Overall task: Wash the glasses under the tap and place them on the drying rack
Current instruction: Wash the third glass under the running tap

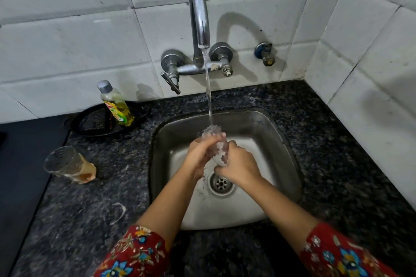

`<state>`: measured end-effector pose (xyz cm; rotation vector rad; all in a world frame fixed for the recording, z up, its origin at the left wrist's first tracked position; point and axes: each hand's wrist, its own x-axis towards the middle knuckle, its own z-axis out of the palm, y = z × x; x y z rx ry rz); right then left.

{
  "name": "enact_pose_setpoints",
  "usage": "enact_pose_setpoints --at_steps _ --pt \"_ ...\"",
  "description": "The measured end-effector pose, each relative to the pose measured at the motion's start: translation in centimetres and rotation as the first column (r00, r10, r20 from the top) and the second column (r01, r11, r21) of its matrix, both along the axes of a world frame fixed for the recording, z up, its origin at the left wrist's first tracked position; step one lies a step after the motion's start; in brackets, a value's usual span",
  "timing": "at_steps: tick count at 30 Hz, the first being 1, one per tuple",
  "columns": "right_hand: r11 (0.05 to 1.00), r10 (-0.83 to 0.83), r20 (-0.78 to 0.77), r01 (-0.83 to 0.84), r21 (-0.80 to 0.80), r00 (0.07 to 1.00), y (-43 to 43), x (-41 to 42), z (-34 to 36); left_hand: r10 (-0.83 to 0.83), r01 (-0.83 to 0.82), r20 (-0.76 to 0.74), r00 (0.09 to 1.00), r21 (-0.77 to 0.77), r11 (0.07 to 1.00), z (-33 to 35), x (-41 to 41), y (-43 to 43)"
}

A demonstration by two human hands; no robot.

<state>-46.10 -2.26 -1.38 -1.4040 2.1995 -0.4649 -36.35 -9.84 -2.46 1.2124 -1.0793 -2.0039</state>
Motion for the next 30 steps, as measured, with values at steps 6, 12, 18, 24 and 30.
enact_pose_setpoints --at_steps 6,12,18,24,30 --pt "0.985 -0.080 0.869 -0.093 0.143 0.488 -0.1 -1.3 0.3 -0.273 0.275 -0.103 0.957 0.009 0.961 0.0 1.4 0.0" --pt "0.980 0.199 0.104 -0.195 -0.039 0.975 -1.6 -3.2 0.8 -0.263 0.250 -0.009 0.965 -0.276 0.928 -0.9 2.1 -1.5" --pt "0.592 0.706 -0.430 -0.802 -0.078 0.563 -2.9 -3.7 3.7 -0.355 0.437 0.257 0.899 -0.449 0.780 0.3 2.5 -3.6" --pt "0.689 0.713 -0.482 -0.636 0.347 0.510 -5.1 -1.7 3.0 -0.174 0.417 0.396 0.902 -0.690 0.591 0.5 0.5 -2.4" --pt "0.584 0.726 -0.482 -0.810 0.057 0.489 -4.9 -3.1 3.0 -0.386 0.642 0.526 0.758 -0.496 0.584 0.0 2.9 -4.4"
